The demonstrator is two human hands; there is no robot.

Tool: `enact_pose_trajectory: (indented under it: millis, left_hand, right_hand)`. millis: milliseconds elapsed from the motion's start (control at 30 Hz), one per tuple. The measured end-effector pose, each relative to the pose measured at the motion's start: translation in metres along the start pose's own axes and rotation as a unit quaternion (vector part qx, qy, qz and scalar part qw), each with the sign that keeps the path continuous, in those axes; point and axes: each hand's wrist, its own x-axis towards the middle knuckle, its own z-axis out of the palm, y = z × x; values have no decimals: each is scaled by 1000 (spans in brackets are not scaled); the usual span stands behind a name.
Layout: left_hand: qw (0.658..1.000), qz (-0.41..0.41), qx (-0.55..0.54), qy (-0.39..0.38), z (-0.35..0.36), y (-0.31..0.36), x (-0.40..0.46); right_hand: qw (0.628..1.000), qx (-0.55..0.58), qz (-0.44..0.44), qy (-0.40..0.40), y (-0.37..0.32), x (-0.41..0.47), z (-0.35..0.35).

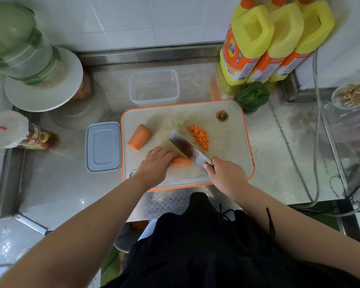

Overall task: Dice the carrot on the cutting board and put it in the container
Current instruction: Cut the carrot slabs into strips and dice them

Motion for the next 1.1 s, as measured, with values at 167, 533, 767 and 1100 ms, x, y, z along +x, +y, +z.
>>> enact_pose_trajectory:
  millis: [167, 533, 767, 1100]
  left_hand:
    - [1000, 13, 12, 26, -1, -6, 4]
    - [993, 32, 74, 88, 2, -3, -1]
    - [996, 37, 66, 55, -2, -4, 8]
    - [992, 83, 95, -19, -12, -3, 14]
  right_hand:
    - [1000, -7, -1, -11, -3, 4, -3]
    - [1000, -5, 3, -24, -4, 10, -7]
    - [1000, -13, 5, -20, -3, 12, -7]
    - [1000, -7, 12, 12, 3, 10, -6]
